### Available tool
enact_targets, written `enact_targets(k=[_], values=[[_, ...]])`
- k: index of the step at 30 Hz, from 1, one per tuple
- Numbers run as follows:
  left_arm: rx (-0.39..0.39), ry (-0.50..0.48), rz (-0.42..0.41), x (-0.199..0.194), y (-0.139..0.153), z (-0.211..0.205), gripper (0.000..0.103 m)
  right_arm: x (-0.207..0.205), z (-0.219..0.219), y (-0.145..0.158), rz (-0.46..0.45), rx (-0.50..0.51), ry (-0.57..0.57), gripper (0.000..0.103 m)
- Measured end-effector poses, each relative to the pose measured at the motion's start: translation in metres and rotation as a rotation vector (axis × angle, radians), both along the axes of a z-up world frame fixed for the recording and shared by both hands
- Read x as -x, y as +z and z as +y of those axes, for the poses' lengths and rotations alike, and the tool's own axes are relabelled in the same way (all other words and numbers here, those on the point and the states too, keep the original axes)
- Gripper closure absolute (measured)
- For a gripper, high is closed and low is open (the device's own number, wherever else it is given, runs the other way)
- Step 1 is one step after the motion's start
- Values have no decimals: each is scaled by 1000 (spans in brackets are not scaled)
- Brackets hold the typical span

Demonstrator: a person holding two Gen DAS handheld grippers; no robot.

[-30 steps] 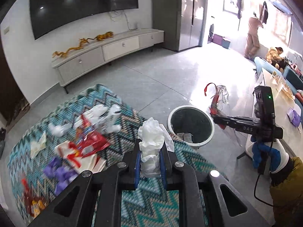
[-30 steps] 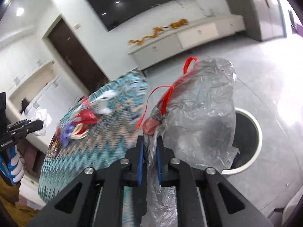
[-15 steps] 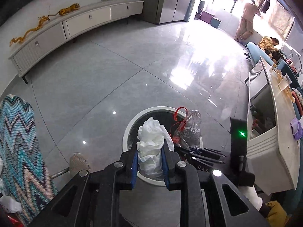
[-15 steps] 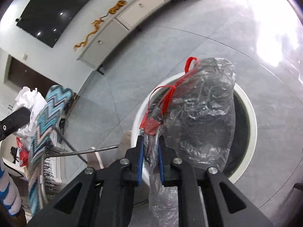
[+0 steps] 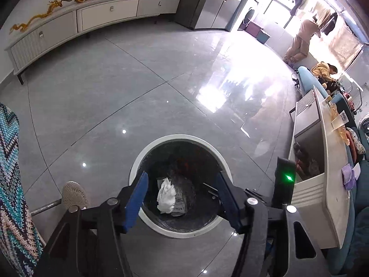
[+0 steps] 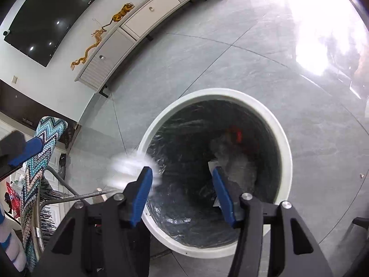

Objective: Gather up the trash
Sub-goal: 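Carry tissue and plastic bag to the bin and open both tools, then move both tools back over the blanket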

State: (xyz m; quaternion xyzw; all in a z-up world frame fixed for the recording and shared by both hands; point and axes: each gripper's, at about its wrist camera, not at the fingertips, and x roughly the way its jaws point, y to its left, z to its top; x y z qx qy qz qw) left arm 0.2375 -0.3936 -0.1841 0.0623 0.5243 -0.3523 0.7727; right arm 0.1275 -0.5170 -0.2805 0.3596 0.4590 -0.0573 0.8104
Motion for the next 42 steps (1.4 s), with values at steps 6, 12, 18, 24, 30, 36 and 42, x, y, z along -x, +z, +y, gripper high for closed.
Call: enact_targets(k=[6, 12, 18, 24, 30, 36, 42], values=[[42, 8, -84, 21, 38, 15, 42, 21, 3, 46, -64, 63, 4, 50], [109, 80, -281, 60, 103, 59, 44, 53, 15, 118, -182, 148, 2, 50], [135, 67, -383, 111, 160, 111, 44, 90, 50, 210, -351, 261, 1, 27], [126, 128, -506, 159, 200, 188, 44, 124, 94, 282, -497, 316, 3, 8], [124, 252, -576, 186, 220, 276, 44, 154, 141, 334, -626, 325, 48, 2], [90, 400, -652, 210, 225, 363, 44, 171, 189, 374, -735, 345, 117, 0], [21, 609, -693, 224, 226, 459, 44, 182, 230, 392, -789, 363, 180, 0]])
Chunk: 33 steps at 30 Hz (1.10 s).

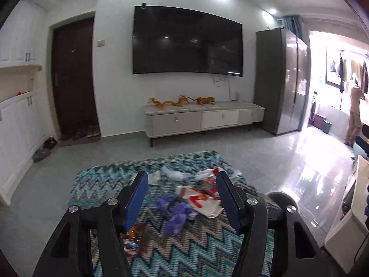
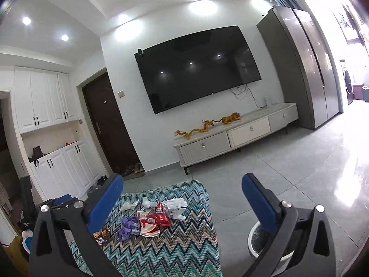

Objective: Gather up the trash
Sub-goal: 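Move both tools back over the blanket, then grasp the brown snack wrapper with the left tool while the right tool grasps the red chip bag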

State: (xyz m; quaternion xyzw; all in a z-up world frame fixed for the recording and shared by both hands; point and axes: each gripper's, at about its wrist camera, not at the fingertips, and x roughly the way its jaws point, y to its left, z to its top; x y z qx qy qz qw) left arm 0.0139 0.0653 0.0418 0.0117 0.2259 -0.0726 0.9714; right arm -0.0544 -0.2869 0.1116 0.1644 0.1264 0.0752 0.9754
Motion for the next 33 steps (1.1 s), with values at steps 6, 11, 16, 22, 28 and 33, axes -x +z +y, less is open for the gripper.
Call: enact_targets(k=[6, 11, 16, 22, 28, 33], values=[[-10, 185, -5, 9, -5, 81, 40, -8, 33, -5, -5, 44, 38, 0], [23, 272, 46, 8, -17, 129, 40, -33, 54, -21, 78, 40, 106, 0], [93, 281, 133, -18, -45, 156, 39, -68, 72, -42, 171, 42, 177, 0], [195, 219, 326, -56, -119, 165, 39, -118, 101, -73, 275, 68, 256, 0], [193, 177, 437, -90, -163, 153, 39, -173, 134, -113, 390, 91, 346, 0], [190, 156, 480, -106, -183, 147, 41, -210, 162, -149, 474, 112, 403, 1]])
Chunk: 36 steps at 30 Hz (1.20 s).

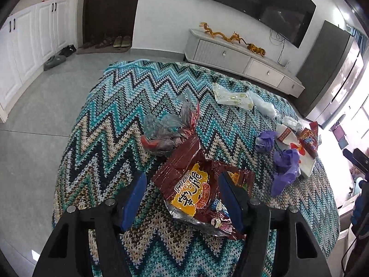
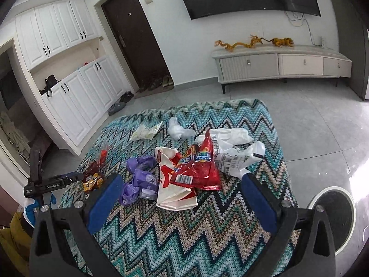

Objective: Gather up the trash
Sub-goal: 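Grasp the brown snack wrapper with the left tool while the right tool grasps the red chip bag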

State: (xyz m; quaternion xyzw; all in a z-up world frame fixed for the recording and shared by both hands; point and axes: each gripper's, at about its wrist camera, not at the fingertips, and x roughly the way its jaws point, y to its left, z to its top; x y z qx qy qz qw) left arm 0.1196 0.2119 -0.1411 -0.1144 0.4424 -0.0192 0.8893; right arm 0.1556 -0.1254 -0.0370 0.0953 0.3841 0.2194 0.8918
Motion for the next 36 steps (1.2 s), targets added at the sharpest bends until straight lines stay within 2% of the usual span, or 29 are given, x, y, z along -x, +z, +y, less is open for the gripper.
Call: enact_targets(k=[2, 8, 10, 12, 13, 15, 16, 18, 23, 28, 36], values=[[11, -5, 12, -3, -5, 0, 44, -14, 7, -12, 36, 1, 12, 3], [56, -25, 44, -9, -18, 1, 59, -55, 15, -42, 126, -6, 1, 22], [62, -31, 52, -10, -21, -1, 68, -64, 17, -50, 148, -9, -4, 30], [81, -40, 57, -11, -23, -2, 83, -70, 17, -57, 167, -15, -4, 34], [87, -42, 59, -12, -24, -4, 85, -72, 17, -61, 176, -13, -5, 35], [86, -48, 61, -12, -24, -6, 93, -73, 19, -68, 193, -19, 5, 44], [85, -52, 61, -12, -23, -8, 94, -73, 19, -69, 195, -22, 8, 45], [76, -49, 52, -9, -21, -11, 97, -70, 18, -71, 197, -35, 16, 55], [71, -32, 31, 1, -12, -13, 100, -59, 17, -68, 192, -43, 26, 64], [84, -27, 14, 15, -3, -13, 101, -38, 18, -62, 185, -31, 49, 66], [85, -51, -67, 47, 26, -19, 101, 3, 8, -44, 165, -39, 55, 67]])
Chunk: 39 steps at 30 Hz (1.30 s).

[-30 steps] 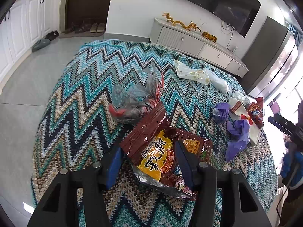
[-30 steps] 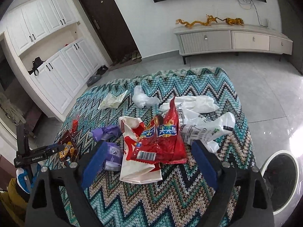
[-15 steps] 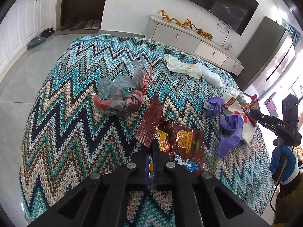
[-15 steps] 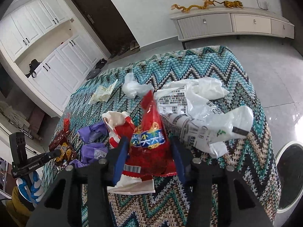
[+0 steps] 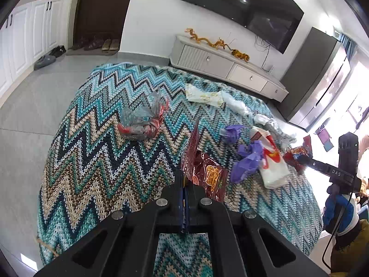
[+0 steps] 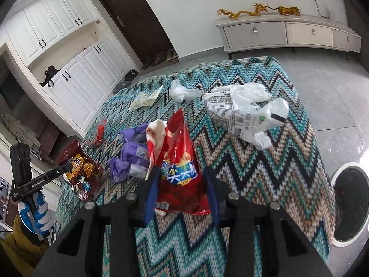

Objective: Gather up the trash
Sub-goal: 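Grasp the brown snack wrapper with the left tool while the right tool grasps the red chip bag, then carry both bags over the bin and open both tools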

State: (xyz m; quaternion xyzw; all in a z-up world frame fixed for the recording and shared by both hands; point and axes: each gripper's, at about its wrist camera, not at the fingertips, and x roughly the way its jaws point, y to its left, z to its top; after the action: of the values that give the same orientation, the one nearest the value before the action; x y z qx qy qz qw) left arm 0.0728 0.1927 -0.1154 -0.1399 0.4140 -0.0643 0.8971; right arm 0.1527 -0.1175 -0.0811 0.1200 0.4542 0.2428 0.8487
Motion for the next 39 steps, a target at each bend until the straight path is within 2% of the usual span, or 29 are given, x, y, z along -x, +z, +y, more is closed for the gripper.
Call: enact_targets(k=[13, 22, 28, 32, 36, 39], values=[[-51, -17, -147, 49, 63, -18, 101, 71, -34, 48, -124, -59, -31, 67], [-133, -114, -214, 52, 104, -76, 101, 103, -93, 65, -218, -112, -127, 67], [-184, -256, -217, 23, 118, -152, 101, 117, -166, 52, -238, -119, -270, 67], [-215, -383, -204, -10, 120, -225, 101, 122, -217, 29, -226, -141, -374, 67], [-252, -526, -183, -44, 105, -312, 101, 125, -266, -4, -187, -176, -481, 67], [-271, -616, -141, -67, 83, -377, 101, 122, -296, -33, -142, -190, -549, 67]])
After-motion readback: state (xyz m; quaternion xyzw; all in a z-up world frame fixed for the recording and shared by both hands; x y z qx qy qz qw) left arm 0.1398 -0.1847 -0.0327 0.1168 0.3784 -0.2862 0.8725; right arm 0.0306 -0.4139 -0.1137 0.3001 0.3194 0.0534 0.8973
